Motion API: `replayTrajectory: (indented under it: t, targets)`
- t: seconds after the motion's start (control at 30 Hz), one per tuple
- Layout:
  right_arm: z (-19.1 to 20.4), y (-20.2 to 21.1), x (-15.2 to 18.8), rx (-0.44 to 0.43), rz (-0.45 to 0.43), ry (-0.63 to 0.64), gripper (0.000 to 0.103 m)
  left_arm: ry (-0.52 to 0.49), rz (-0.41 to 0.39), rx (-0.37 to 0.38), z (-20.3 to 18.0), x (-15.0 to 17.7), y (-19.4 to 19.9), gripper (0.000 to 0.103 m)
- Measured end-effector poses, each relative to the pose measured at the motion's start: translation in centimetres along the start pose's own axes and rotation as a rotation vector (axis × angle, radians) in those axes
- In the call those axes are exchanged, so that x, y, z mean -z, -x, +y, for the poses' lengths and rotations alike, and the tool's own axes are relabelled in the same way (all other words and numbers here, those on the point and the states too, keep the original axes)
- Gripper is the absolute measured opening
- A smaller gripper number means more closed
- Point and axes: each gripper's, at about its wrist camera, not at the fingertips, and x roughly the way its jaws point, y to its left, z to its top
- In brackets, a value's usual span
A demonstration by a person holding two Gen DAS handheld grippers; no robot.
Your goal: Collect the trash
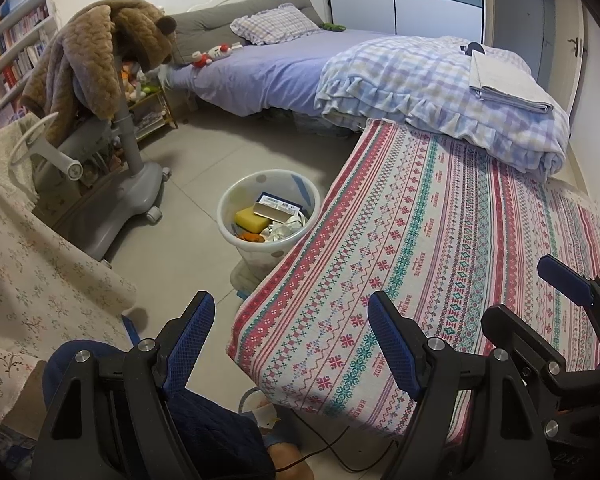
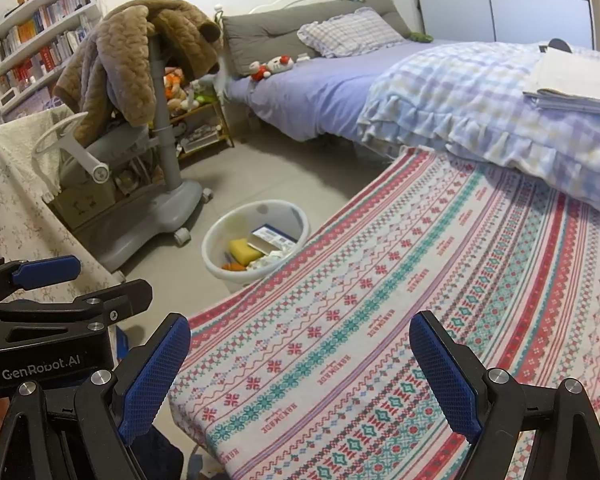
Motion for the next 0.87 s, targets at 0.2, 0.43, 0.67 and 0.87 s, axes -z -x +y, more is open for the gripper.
replayTrajectory:
  t: [0.2,0.43,0.67,0.87]
  targets:
    - [0.00,0.02,0.01,-0.001,-0.001,-0.003,0.093,0.001,-0.006,-0.004,0.01,0.04,-0.01,0.081]
    - [0.15,-0.02,0.04,0.000,0.000,-0.003,0.093,-0.001,-0.006,-0.006,-0.09,0.01,-0.09,0.081]
    - [0.14,-0.03,0.04,-0.001,0.000,-0.003,0.093,0.001,0.001,-0.004,0.02,0.04,-0.19,0.081]
    - [0.21,-0.04,0.04,0.000,0.000,-0.004,0.093,0.003,0.007,-0.006,0.13,0.08,-0.37,0.081]
